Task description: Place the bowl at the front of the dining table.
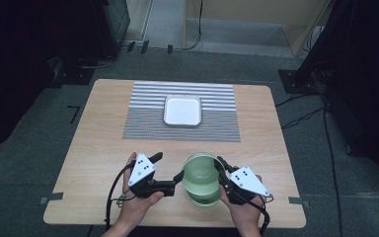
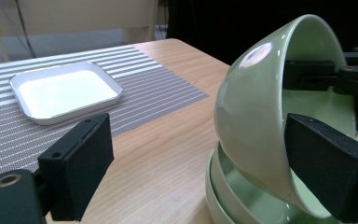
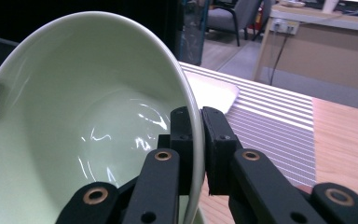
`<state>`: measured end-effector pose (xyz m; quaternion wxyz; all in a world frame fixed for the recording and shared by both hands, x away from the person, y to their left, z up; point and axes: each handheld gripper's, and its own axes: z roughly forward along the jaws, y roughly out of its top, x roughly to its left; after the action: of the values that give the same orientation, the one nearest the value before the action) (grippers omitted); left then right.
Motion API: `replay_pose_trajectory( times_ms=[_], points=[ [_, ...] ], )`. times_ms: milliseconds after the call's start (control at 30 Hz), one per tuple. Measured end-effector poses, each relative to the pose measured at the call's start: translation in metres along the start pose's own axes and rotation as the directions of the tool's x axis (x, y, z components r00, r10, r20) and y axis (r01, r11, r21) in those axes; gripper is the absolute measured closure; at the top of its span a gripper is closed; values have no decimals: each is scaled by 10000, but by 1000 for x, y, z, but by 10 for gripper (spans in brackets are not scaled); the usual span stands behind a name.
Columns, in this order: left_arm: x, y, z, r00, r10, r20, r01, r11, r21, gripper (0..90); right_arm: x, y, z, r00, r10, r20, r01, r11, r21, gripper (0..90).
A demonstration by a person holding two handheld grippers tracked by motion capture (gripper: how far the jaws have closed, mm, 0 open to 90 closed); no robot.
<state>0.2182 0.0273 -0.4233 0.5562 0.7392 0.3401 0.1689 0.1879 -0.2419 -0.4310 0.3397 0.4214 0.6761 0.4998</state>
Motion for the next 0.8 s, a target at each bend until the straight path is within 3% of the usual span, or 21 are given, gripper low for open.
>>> replay_pose_trajectory(
  times_ms=[100, 233, 367, 433, 633, 800],
  points=[
    [2, 0, -6, 9998, -206, 58, 207, 9996, -187, 79, 4, 0, 2, 9998, -163, 59, 163, 9999, 21, 843],
    [6, 3, -15, 9993, -338, 159, 346, 9981, -516, 79, 2, -1, 3, 9998, -28, 176, 26, 9999, 100, 843],
    [14, 3, -25, 9997, -177, -170, 167, 9979, -620, 79, -3, -1, 1, 9996, 70, 286, -71, 10000, 46, 843],
    [20, 1, -29, 9993, -282, -233, 267, 9978, -614, 79, -5, -1, 0, 9994, 96, 326, -97, 9999, 41, 844],
    [43, -13, -40, 9948, -348, -956, 306, 9985, -452, 80, -7, -1, 0, 9996, 128, 256, -128, 9999, 18, 843],
    [69, -31, -51, 9820, -652, -1773, 617, 9978, -252, 80, -8, -1, 1, 9999, 99, 92, -100, 9999, 34, 843]
  ],
)
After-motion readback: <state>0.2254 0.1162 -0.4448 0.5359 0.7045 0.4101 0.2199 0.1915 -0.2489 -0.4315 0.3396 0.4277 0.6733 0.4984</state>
